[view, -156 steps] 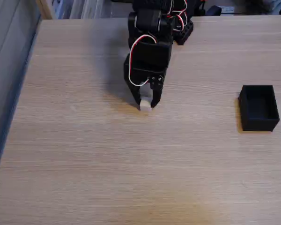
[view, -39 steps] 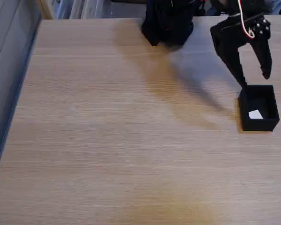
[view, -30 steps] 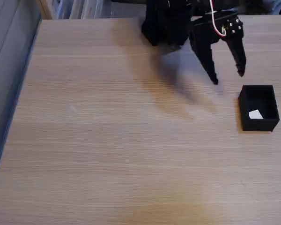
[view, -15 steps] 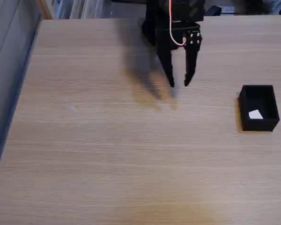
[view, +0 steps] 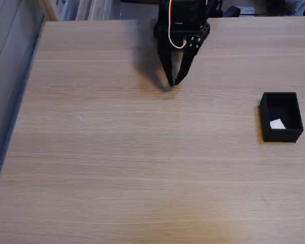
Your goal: Pick a white block and place it in the black box.
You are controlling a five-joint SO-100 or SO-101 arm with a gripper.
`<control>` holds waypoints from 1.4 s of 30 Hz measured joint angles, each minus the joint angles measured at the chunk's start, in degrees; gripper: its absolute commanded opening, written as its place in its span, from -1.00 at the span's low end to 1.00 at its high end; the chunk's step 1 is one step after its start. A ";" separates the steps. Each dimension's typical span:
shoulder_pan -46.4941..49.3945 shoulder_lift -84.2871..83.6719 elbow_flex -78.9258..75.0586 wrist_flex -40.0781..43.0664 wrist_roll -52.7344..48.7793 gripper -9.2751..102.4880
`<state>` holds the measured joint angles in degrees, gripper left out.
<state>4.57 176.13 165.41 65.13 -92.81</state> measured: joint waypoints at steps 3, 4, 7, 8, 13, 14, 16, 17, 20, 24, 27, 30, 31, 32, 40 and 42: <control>-0.26 3.60 3.16 0.62 0.00 -0.83; -0.35 5.27 4.48 0.62 0.00 -0.83; -0.35 8.26 7.38 0.97 0.00 -0.83; -0.35 8.88 8.44 0.97 -0.09 -0.83; -0.35 12.92 11.60 2.55 -1.32 -0.83; -0.35 14.15 11.60 3.16 -1.41 -0.83; -0.88 14.15 11.69 4.39 -1.05 -0.83; -1.49 14.15 11.78 4.92 -0.79 -0.83; -2.64 14.24 11.78 6.68 0.26 -0.83; -2.99 14.41 11.78 10.02 0.62 -0.83; -2.99 14.41 11.78 11.51 0.79 -0.83; -2.99 14.41 11.78 11.69 1.05 -0.83; -2.99 14.41 11.78 11.69 1.05 -0.83; -2.99 14.41 11.78 11.69 1.14 -0.83; -2.99 14.41 11.78 11.78 1.32 -0.83; -2.99 14.41 11.78 11.78 1.32 -0.83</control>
<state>1.58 190.55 177.19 76.90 -91.49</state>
